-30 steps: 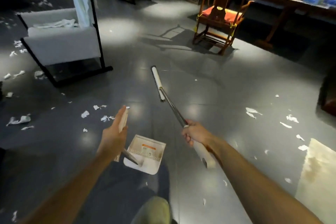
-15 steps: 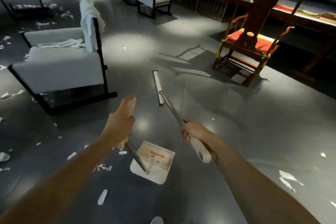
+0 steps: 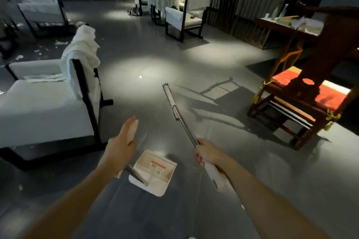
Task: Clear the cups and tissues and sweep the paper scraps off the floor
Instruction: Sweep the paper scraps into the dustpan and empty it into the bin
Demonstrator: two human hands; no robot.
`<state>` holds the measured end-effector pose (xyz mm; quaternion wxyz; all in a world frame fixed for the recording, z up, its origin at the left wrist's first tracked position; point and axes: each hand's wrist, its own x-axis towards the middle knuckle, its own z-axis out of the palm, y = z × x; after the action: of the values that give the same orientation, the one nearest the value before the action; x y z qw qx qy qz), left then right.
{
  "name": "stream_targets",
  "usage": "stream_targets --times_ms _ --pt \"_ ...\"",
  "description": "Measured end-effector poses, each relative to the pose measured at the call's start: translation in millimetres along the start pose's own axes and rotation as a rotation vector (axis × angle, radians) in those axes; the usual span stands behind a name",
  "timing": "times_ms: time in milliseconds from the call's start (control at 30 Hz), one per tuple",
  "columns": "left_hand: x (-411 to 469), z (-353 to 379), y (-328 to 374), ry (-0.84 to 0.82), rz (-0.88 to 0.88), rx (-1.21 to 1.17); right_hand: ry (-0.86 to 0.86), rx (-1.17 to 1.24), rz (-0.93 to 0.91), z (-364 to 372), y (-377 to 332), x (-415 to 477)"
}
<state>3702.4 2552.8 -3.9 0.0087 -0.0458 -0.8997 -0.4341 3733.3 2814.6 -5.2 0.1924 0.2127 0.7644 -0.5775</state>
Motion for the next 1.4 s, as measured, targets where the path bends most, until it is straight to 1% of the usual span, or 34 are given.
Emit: stream_targets --times_ms 167,333,433,533,600,767,900,1000,1133,1233,1400 --pt "124.2 18.8 16.9 0.096 -0.032 0.035 -0.064 -0.029 0.011 -41.9 -86.4 130.7" --pt "284.6 43.9 4.8 0.196 -0.062 0.062 -0.140 -0.013 -0.011 -64.8 -160.0 278.5" --pt "394.0 64.3 -4.2 0.176 -0.038 0.101 -0.162 -0.012 -0.036 -80.6 -211.2 379.8" --pt "502.0 69.5 -8.9 0.187 0.006 0.143 -0.154 -0.046 -0.064 -103.9 -272.4 470.0" --pt "573.8 66.1 -7.2 0.208 0.003 0.171 -0.129 -0.112 -0.102 -121.6 -309.4 526.7" --pt "736.0 62.6 -7.1 0.235 -0.026 0.181 -0.056 -0.269 -0.147 -160.6 -379.8 663.8" --pt "874.5 68.0 -28.1 0.245 -0.081 0.219 -0.060 -0.306 -0.133 -179.0 -435.6 804.7" --pt "981.6 69.7 -37.2 0.203 -0.120 0.205 -0.090 -0.281 -0.116 -182.4 -487.3 915.3" --pt "1118.6 51.1 -34.8 0.215 -0.173 0.173 -0.151 -0.301 -0.111 -181.0 -593.3 1049.0" --pt "1203.2 29.0 -38.7 0.315 -0.173 0.154 -0.193 -0.309 -0.133 -164.6 -678.5 1125.5" --pt "1361.1 -5.9 -76.5 0.414 -0.159 0.149 -0.262 -0.171 -0.137 -120.3 -796.4 1255.7"
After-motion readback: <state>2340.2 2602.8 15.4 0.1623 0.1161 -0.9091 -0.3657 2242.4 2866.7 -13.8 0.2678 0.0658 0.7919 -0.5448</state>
